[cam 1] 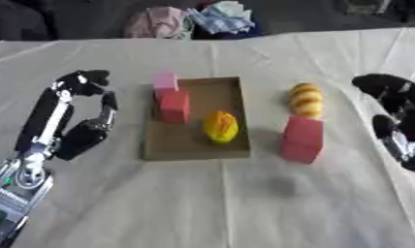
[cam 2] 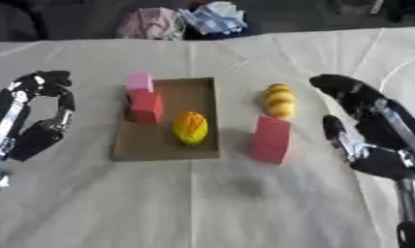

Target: Pick up objects on the table and place them in the box.

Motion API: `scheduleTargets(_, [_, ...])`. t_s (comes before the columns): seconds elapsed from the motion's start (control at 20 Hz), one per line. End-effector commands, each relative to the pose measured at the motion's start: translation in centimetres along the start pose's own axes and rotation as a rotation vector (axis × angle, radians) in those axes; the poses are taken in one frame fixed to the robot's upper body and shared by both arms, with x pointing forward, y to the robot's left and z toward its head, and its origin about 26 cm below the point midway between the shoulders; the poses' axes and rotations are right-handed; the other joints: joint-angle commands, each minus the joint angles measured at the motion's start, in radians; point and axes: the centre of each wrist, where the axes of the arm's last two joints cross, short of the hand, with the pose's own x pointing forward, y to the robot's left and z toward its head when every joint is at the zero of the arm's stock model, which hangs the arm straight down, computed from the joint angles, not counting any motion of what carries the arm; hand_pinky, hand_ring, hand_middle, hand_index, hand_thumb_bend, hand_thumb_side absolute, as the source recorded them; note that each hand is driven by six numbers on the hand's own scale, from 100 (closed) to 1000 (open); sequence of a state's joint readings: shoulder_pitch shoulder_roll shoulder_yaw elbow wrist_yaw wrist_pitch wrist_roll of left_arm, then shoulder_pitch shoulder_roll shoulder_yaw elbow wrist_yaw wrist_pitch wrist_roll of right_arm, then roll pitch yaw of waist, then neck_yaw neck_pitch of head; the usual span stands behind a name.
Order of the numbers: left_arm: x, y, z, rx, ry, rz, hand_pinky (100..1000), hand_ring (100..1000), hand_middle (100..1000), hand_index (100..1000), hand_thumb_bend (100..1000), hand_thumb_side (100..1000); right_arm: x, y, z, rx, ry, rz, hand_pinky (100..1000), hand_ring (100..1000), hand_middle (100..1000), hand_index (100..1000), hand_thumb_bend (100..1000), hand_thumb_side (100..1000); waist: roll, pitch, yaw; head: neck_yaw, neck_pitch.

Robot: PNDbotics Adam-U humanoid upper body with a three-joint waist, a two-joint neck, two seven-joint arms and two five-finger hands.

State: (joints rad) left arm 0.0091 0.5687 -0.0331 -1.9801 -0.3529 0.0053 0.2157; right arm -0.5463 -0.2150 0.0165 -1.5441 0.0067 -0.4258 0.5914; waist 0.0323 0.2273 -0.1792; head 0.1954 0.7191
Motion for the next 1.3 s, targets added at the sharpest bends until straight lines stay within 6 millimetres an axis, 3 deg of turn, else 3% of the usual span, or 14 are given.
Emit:
scheduleTargets(0.05, [0.6, -0.2, 0.1, 0.002, -0.035, 0.044, 728, 671, 666, 842, 100, 674, -0.4, -2.6, -1.0, 0.072, -0.012, 0.129, 989, 932, 856, 911, 100, 301, -0.017, -0.037, 0.013, -0.036, 0.020])
scheduleTargets(0.1, [0.7, -0.6, 0.2, -0.006, -0.033, 0.060, 726, 666, 661, 841, 100, 679, -0.7, -3.1, -1.4, 0.097, -0.018, 0.162, 985, 932, 854, 914, 100, 336, -0.019, -0.039, 0.020, -0.046, 0.027])
scheduleTargets(0.15, [0.8, -1.0, 0.4, -0.014, -0.028, 0.078, 725, 665, 660, 840, 100, 684, -0.9, -3.7, -1.7, 0.123, -0.022, 0.193, 984, 932, 857, 914, 100, 277, -0.021, -0.041, 0.027, -0.057, 0.033])
scheduleTargets(0.45, [1.5, -3.1, 1.0, -0.072, 0.002, 0.181, 723, 656, 651, 840, 100, 726, -3.2, -6.0, -3.0, 0.282, -0.009, 0.323, 980, 946, 873, 937, 100, 214, -0.029, -0.052, 0.064, -0.114, 0.051])
scheduleTargets(0.75, [2.0, -4.1, 1.1, -0.104, 0.024, 0.274, 723, 652, 648, 843, 100, 751, -5.3, -6.4, -4.0, 0.481, 0.035, 0.409, 989, 975, 905, 967, 100, 198, -0.032, -0.059, 0.088, -0.146, 0.051])
scheduleTargets(0.8, [2.1, -4.2, 1.2, -0.107, 0.027, 0.284, 723, 652, 648, 843, 100, 726, -5.6, -6.3, -4.1, 0.520, 0.045, 0.422, 992, 982, 912, 970, 100, 122, -0.032, -0.059, 0.090, -0.149, 0.051])
scheduleTargets(0.85, [2.1, -4.3, 1.2, -0.110, 0.030, 0.295, 724, 653, 648, 844, 100, 759, -6.0, -6.3, -4.1, 0.560, 0.056, 0.433, 994, 987, 919, 974, 100, 202, -0.032, -0.060, 0.093, -0.153, 0.051])
scheduleTargets(1.05, [2.3, -4.6, 1.3, -0.127, 0.042, 0.317, 725, 653, 649, 846, 100, 770, -7.1, -6.2, -3.8, 0.696, 0.108, 0.475, 1000, 1000, 940, 987, 100, 213, -0.032, -0.062, 0.099, -0.164, 0.051])
scheduleTargets(1.3, [2.5, -5.0, 1.3, -0.142, 0.055, 0.332, 727, 654, 650, 848, 100, 783, -8.0, -6.6, -3.1, 0.737, 0.182, 0.505, 997, 1000, 946, 990, 100, 265, -0.029, -0.064, 0.103, -0.171, 0.051])
